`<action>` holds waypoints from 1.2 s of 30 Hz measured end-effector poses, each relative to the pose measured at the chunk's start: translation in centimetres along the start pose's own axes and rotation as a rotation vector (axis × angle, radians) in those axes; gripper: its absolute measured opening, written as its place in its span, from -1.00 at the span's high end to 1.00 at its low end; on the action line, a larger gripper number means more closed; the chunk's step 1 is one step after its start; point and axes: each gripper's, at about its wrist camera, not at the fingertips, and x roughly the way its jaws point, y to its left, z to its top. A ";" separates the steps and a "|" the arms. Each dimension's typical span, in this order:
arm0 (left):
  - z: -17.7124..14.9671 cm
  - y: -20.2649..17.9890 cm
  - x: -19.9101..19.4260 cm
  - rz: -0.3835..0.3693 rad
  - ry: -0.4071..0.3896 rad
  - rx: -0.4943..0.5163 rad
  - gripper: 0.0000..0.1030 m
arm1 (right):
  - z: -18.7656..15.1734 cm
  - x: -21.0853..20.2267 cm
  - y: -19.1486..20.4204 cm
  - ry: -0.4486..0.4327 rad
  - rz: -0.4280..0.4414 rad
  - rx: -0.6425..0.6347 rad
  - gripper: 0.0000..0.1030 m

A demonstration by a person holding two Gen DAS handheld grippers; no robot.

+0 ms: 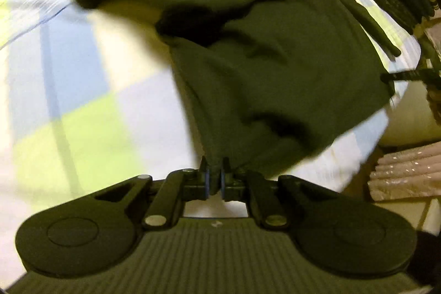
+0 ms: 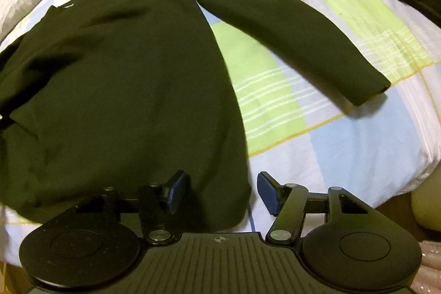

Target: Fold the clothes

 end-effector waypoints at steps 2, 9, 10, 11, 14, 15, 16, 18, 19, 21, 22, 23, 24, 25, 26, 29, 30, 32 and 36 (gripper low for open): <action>-2.2 0.5 -1.4 0.016 0.043 -0.035 0.91 | 0.6 0.3 -0.3 0.006 0.007 0.008 -0.17; -4.7 -1.1 -1.3 0.027 0.119 -0.085 0.92 | 2.2 0.5 -1.1 0.123 -0.062 -0.063 1.00; -4.7 -1.4 -1.3 0.024 0.123 -0.085 0.92 | 2.4 0.0 -1.3 0.140 -0.106 -0.087 1.00; -4.7 -1.7 -1.3 0.021 0.129 -0.089 0.92 | 2.7 -0.6 -1.6 0.156 -0.150 -0.111 1.00; -4.6 -2.1 -0.9 0.026 0.160 -0.093 0.92 | 2.1 -2.5 -3.9 0.189 -0.212 -0.107 1.00; -4.6 -2.2 -0.5 0.036 0.171 -0.095 0.92 | 2.0 -3.0 -4.5 0.192 -0.197 -0.095 1.00; -4.6 -2.2 -0.2 0.045 0.179 -0.096 0.92 | 1.9 -3.3 -4.8 0.190 -0.159 -0.076 1.00; -4.3 -2.2 0.0 0.062 0.186 -0.098 0.92 | 2.1 -3.5 -4.4 0.173 -0.094 -0.069 1.00; -4.2 -2.2 0.0 0.070 0.188 -0.097 0.92 | 2.4 -3.3 -3.7 0.167 -0.067 -0.076 1.00; -3.8 -2.0 -0.1 0.083 0.188 -0.089 0.92 | 3.0 -2.6 -1.9 0.158 -0.021 -0.102 1.00; -3.6 -1.9 -0.2 0.086 0.187 -0.090 0.92 | 3.2 -2.1 -1.0 0.154 0.002 -0.112 0.99; -3.5 -1.7 -0.3 0.090 0.186 -0.092 0.92 | 3.4 -1.6 -0.2 0.150 0.024 -0.121 0.75; -3.3 -1.6 -0.4 0.093 0.185 -0.093 0.92 | 3.4 -1.1 0.3 0.145 0.040 -0.121 0.15; -3.3 -1.5 -0.4 0.094 0.185 -0.094 0.92 | 3.2 -0.7 0.4 0.142 0.049 -0.112 -0.16; -3.2 -1.4 -0.4 0.094 0.185 -0.093 0.92 | 3.1 -0.2 0.6 0.138 0.059 -0.103 -0.31; -3.1 -1.8 -0.2 0.092 0.190 -0.085 0.92 | 2.6 1.3 0.3 0.179 0.091 -0.069 -0.30; -3.2 -2.0 0.1 0.090 0.192 -0.082 0.92 | 2.2 1.7 0.0 0.190 0.109 -0.054 -0.14; -3.3 -2.5 0.2 0.083 0.190 -0.071 0.92 | 1.8 1.7 -0.2 0.201 0.107 -0.055 0.50; -3.3 -3.5 -1.4 0.051 0.173 -0.032 0.92 | 2.7 -0.7 -0.9 0.239 0.095 -0.117 1.00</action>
